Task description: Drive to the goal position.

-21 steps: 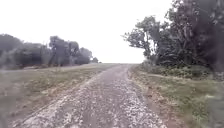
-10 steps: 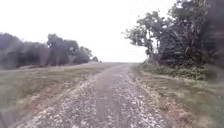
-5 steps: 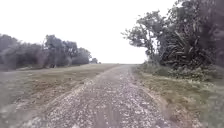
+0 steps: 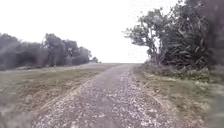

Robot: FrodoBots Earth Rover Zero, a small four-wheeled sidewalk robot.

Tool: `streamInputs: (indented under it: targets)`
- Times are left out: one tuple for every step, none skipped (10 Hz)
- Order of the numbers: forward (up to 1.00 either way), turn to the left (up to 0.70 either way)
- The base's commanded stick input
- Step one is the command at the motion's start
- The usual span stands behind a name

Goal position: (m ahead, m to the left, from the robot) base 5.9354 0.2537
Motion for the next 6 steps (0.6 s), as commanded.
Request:
streamInputs:
  targets:
    - [0.6, 0.01]
    - [0.6, 0.01]
    - [0.6, 0.01]
    - [0.6, 0.01]
    - [0.6, 0.01]
    - [0.6, 0.01]
